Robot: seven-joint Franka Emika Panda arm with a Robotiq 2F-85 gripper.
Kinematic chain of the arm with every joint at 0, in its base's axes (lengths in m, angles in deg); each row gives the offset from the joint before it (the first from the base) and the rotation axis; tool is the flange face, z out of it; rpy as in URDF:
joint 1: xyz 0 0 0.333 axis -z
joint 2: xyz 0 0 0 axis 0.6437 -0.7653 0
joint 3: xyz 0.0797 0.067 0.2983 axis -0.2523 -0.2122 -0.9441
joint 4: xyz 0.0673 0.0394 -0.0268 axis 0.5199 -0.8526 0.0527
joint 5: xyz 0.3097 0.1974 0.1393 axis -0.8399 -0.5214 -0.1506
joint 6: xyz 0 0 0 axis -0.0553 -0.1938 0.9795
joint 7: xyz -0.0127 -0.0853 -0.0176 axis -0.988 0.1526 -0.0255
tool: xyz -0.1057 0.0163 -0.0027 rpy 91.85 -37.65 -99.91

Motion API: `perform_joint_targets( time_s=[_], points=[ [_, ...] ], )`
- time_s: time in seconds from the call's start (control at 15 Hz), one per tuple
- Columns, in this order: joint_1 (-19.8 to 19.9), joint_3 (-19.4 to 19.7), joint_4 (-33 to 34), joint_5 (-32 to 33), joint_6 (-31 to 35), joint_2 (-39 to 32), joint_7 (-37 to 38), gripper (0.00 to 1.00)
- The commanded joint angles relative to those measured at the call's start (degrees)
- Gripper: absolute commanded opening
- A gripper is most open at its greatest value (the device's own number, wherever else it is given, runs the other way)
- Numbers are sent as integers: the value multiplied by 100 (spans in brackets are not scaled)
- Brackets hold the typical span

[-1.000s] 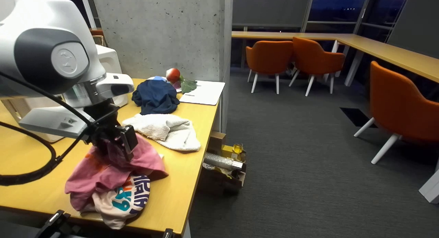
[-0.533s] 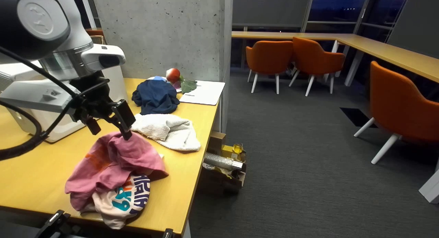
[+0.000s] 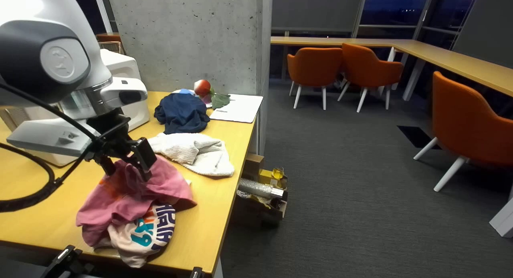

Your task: Pile the clothing, radish and towel together.

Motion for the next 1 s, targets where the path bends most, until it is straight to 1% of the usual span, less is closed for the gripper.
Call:
perform_joint_targets(
  time_s=[0.0,0.2,0.47,0.67,0.73,0.8,0.93],
  points=[
    [-135,-9,-10,-81,262,-441,-42,100],
    [-199,31,-95,-147,523,-954,-94,100],
    [-266,246,22,-125,812,-1647,-86,100],
    [-319,343,77,-177,948,-1884,-87,100],
    [-329,357,83,-182,966,-1919,-87,75],
    [-323,340,82,-203,955,-1925,-104,74],
    [-340,342,62,-217,948,-1885,-88,59]
  ],
)
